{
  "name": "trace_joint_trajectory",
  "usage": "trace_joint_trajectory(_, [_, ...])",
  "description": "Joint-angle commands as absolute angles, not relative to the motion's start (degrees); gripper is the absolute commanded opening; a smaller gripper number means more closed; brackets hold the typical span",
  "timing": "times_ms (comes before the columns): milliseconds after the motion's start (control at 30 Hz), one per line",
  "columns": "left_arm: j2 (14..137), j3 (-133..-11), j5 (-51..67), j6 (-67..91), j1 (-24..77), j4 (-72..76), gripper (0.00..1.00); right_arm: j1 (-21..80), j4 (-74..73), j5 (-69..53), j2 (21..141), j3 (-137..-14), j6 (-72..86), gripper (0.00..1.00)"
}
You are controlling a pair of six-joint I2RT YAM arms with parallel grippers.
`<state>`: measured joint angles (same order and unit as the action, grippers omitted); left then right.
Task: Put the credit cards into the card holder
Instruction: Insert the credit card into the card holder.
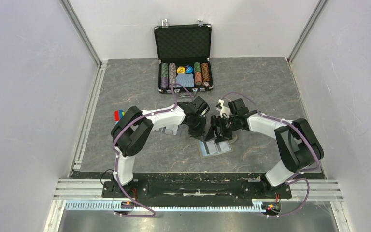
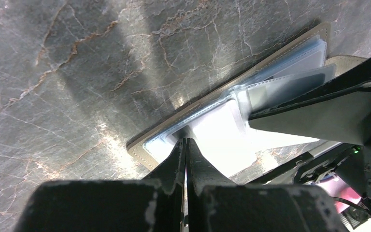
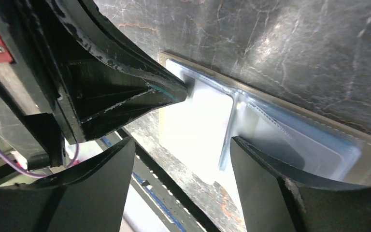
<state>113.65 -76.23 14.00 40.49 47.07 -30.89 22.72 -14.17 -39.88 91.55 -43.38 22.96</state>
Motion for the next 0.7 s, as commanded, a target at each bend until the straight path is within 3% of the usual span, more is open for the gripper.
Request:
trace_joint_trajectory(0, [114.63, -77.63, 10.51, 36.23, 47.37, -33.45, 0.02, 22.63, -22.54, -31.94, 89.95, -48.35, 16.26, 0.74])
trace_joint_trajectory(133, [110.80, -78.27, 11.82, 35.89, 47.37, -32.94, 0.17, 22.59, -25.75, -30.36, 91.08, -50.19, 13.27, 0.67])
trace_joint_trajectory(333, [104.96, -74.23, 13.14, 39.52, 47.37, -32.61, 0.34, 22.59, -24.69, -34.06, 93.00, -48.28, 13.03, 0.47])
trace_joint_trajectory(567, [100.82, -63.81, 14.63, 46.27, 47.37, -26.25, 0.46, 22.59, -19.85, -39.36, 94.75, -44.91, 15.23, 0.31])
trace_joint_trajectory(667, [101.27, -61.35, 15.49, 47.58, 47.29, -23.28, 0.47, 22.63, -18.65, -39.72, 95.92, -43.62, 15.58, 0.26])
